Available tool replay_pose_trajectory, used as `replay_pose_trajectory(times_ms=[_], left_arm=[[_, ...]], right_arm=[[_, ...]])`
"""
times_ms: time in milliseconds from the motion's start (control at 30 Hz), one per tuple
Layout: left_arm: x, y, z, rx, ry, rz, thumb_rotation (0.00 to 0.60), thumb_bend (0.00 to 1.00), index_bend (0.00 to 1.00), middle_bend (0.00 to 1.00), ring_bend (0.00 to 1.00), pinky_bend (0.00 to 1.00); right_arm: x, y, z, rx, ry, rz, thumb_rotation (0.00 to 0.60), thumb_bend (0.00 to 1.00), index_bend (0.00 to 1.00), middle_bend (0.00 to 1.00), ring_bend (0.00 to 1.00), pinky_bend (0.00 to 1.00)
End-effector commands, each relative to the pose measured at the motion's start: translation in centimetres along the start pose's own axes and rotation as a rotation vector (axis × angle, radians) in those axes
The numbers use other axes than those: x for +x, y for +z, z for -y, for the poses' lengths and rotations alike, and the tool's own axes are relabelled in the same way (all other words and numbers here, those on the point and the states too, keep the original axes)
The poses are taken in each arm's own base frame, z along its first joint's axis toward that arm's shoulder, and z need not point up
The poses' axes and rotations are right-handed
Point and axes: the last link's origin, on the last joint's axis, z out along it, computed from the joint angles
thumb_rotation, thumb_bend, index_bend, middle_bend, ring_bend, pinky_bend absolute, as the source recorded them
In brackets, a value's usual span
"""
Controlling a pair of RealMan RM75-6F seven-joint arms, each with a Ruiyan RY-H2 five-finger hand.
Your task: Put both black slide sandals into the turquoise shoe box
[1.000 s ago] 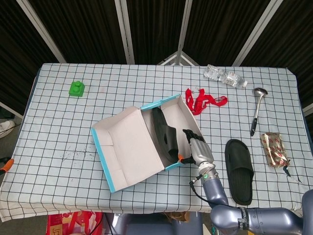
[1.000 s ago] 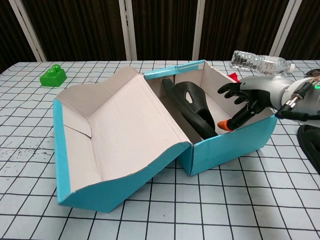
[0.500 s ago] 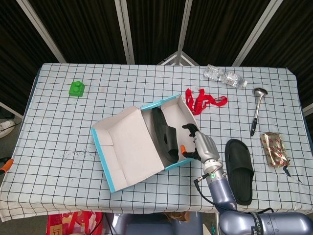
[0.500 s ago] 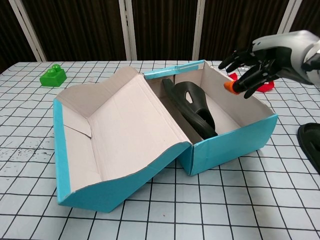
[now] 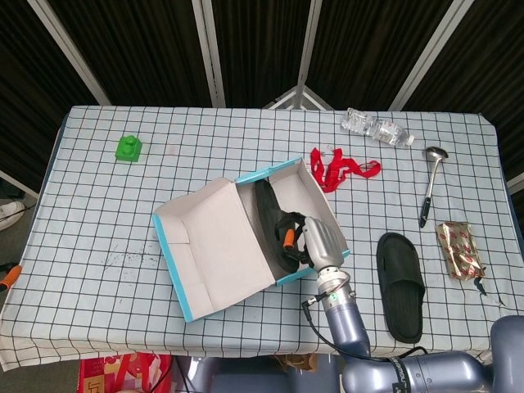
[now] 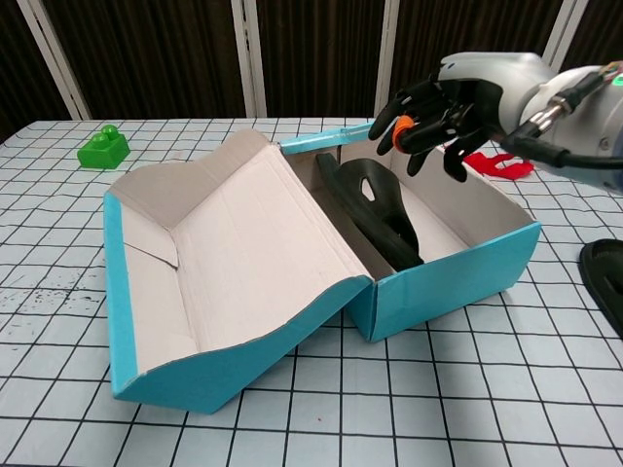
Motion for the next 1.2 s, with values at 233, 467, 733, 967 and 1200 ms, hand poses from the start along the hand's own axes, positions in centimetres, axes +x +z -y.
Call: replay_pose_trajectory(times_ms=[233,467,733,967,1200], left_arm=[[0.1,0.0,0.1,0.002,-0.009,-0.002,0.600,0.27,0.06,0.00,0.00,0.01],[0.2,0.0,0.1,0.002,-0.015,0.000,0.600,0.27,0.05,0.00,0.00,0.01],[0.3,-0.1,0.1,0.002,-0.018,-0.004,0.600,0.26,0.06,0.00,0.00,0.01],[0.3,0.0,0.2,0.002,-0.018,-0.001,0.600,0.27,0.06,0.00,0.00,0.01],[0.2,-0.1,0.0,-0.002,-0.017,0.000,0.600,0.26,0.06,0.00,0.00,0.01]], right_arm=[[-2.7,1.2,0.5,0.016,0.027,0.064,0.600,0.73,0.46,0.39,0.53,0.78],[-5.0,1.5,-1.0,-0.027,-0.036,0.136,0.600,0.73,0.46,0.39,0.53,0.78],[-6.4,2.0,-1.9,-0.064,-0.056,0.179,0.600,0.73,0.46,0.39,0.53,0.78],[-4.0,1.3,0.7,0.030,0.099,0.154,0.600,0.73,0.45,0.39,0.50,0.77],[1.5,-0.5,3.8,0.164,0.272,0.092,0.600,0.73,0.39,0.34,0.43,0.71]])
